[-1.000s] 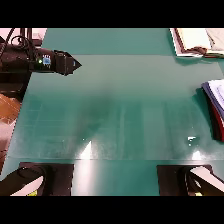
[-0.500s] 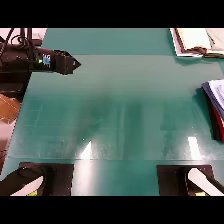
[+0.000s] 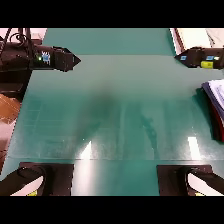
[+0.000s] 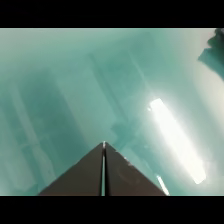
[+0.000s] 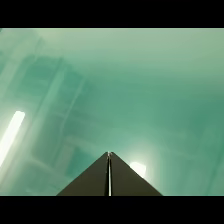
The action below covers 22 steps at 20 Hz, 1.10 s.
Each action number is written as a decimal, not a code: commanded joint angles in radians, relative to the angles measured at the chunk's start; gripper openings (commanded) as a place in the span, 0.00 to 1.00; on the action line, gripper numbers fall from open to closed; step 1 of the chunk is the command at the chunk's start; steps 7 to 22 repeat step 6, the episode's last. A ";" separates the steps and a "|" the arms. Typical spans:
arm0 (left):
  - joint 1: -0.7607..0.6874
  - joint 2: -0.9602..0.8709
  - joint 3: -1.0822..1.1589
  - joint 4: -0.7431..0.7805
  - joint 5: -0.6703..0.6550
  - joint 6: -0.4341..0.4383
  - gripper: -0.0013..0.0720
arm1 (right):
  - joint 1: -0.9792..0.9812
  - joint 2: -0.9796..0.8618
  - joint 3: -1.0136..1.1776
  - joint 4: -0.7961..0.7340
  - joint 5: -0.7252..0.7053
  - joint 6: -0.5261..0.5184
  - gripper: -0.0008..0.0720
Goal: Fold the shirts.
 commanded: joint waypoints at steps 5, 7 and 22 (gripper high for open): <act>0.000 0.001 0.000 0.000 0.057 0.000 0.05 | 0.056 -0.017 0.001 0.002 0.008 -0.001 0.04; 0.000 0.001 0.000 0.000 0.057 0.000 0.05 | 0.056 -0.017 0.001 0.002 0.014 -0.001 0.03; 0.000 0.001 0.000 0.000 0.057 0.000 0.05 | 0.056 -0.017 0.001 0.002 0.014 -0.001 0.03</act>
